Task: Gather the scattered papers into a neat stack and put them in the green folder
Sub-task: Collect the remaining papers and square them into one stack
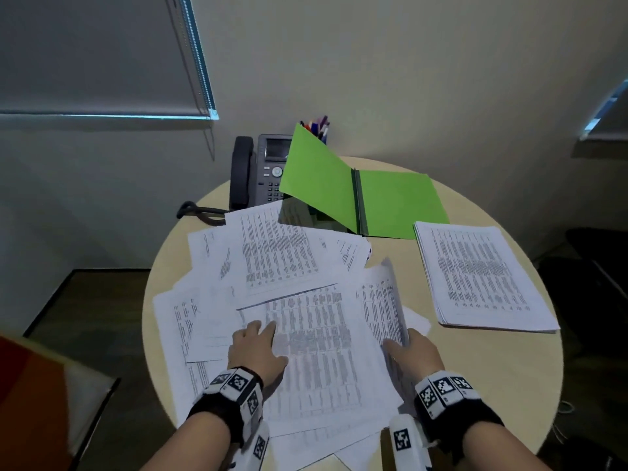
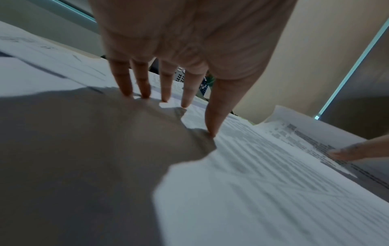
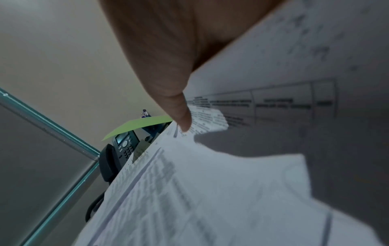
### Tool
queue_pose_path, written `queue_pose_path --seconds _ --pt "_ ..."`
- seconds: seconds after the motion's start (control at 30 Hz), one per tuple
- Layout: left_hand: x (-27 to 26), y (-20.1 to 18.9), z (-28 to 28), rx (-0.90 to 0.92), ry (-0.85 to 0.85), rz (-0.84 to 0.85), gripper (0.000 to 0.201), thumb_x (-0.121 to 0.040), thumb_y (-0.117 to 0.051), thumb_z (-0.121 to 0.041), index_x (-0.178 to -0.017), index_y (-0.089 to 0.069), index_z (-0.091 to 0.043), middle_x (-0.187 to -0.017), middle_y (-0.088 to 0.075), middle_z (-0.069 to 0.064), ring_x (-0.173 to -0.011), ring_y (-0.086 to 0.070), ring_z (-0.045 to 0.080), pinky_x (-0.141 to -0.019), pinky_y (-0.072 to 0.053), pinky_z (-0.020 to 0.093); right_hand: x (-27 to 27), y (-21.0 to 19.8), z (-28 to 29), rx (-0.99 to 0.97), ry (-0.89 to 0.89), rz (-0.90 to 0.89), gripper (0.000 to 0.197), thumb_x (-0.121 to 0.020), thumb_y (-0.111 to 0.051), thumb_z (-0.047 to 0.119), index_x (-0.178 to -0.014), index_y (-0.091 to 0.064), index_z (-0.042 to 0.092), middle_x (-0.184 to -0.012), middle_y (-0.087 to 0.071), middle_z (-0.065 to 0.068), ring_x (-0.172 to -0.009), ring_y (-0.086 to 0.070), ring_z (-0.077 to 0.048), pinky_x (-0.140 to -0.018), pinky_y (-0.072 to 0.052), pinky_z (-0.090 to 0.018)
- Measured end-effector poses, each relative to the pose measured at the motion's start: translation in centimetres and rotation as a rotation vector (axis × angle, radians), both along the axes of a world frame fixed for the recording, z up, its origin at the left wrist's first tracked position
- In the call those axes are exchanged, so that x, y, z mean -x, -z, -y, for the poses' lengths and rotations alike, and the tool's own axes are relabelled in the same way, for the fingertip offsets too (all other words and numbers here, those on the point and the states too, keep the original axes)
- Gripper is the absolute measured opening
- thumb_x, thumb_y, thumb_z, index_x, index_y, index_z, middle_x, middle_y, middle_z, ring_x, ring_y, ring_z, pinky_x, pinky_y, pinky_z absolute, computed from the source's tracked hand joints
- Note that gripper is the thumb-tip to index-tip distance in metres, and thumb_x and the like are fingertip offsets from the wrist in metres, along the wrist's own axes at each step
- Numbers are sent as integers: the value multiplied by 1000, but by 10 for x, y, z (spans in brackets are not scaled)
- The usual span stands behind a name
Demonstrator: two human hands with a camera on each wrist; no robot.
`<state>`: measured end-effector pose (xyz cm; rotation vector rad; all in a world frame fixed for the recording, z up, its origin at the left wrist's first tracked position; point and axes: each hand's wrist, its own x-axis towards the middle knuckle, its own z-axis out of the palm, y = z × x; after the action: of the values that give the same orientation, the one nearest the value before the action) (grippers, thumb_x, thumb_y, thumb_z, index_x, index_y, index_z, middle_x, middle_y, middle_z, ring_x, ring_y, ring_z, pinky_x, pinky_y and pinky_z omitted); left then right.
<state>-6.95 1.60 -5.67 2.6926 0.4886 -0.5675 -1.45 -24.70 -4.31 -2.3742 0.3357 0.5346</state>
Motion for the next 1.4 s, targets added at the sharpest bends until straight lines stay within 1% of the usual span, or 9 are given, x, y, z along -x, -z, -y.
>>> queue_pose_path --seconds 0.17,0.3,0.63,0.77,0.9,1.07,1.13,1.3,1.4 --pt "3 2 -24 -34 33 -14 87 -81 -57 -54 -150 -10 -30 -158 -7 9 -146 -7 31 -117 -14 43 1 0 -21 14 -9 -78 22 -78 -64 17 -64 -48 14 -63 -51 1 -53 -46 -12 -44 -34 -20" --pt "3 8 -38 -30 72 -75 92 -80 -51 -63 -151 -2 -30 -160 5 8 -147 3 31 -118 -9 46 -6 1 -17 55 14 -97 15 -79 -68 14 -87 -59 5 -76 -61 -4 -72 -55 -23 -54 -40 -24" --pt "-14 2 -54 -68 -48 143 64 -76 -64 -40 -131 -40 -20 -138 -37 5 -128 -34 27 -101 -36 37 -15 -47 46 110 221 79 30 -79 -70 9 -104 -65 -7 -103 -67 -24 -83 -57 -29 -72 -38 -30" --pt "-29 8 -58 19 -22 93 103 -71 -72 -47 -150 -9 -26 -159 2 9 -147 2 29 -117 -9 48 -15 -74 70 51 335 163 27 -84 -66 10 -104 -61 -8 -95 -64 -21 -84 -57 -32 -76 -41 -35" --pt "-36 9 -59 68 68 -88 103 -73 -67 -55 -150 -2 -35 -158 16 8 -146 15 30 -116 1 56 -22 -91 85 -3 420 271 29 -84 -65 13 -109 -61 -1 -103 -64 -21 -97 -60 -36 -88 -47 -43" --pt "-28 9 -60 27 132 -57 92 -74 -66 -57 -148 -16 -35 -160 5 5 -147 7 29 -117 -3 56 -35 -95 75 -173 504 313 12 -78 -69 14 -87 -63 8 -99 -67 -16 -95 -63 -32 -95 -47 -46" --pt "-22 11 -59 13 157 -22 80 -74 -62 -59 -142 -31 -33 -160 -4 5 -147 3 28 -117 -4 55 -39 -86 63 -181 503 312 20 -80 -69 9 -98 -64 2 -99 -64 -17 -95 -61 -31 -94 -47 -43" --pt "-20 7 -57 136 29 220 31 -80 -50 -56 -83 -62 -27 -129 -50 -1 -128 -41 19 -107 -32 37 -37 -53 24 -254 490 180 22 -81 -69 4 -97 -59 -7 -90 -65 -20 -85 -62 -31 -82 -52 -39" --pt "-22 13 -60 149 -28 198 54 -88 -44 -49 -133 -47 -20 -152 -27 8 -143 -21 25 -116 -19 39 -32 -33 3 -191 430 105 33 -81 -70 8 -107 -59 -10 -99 -64 -23 -93 -61 -33 -82 -48 -35"
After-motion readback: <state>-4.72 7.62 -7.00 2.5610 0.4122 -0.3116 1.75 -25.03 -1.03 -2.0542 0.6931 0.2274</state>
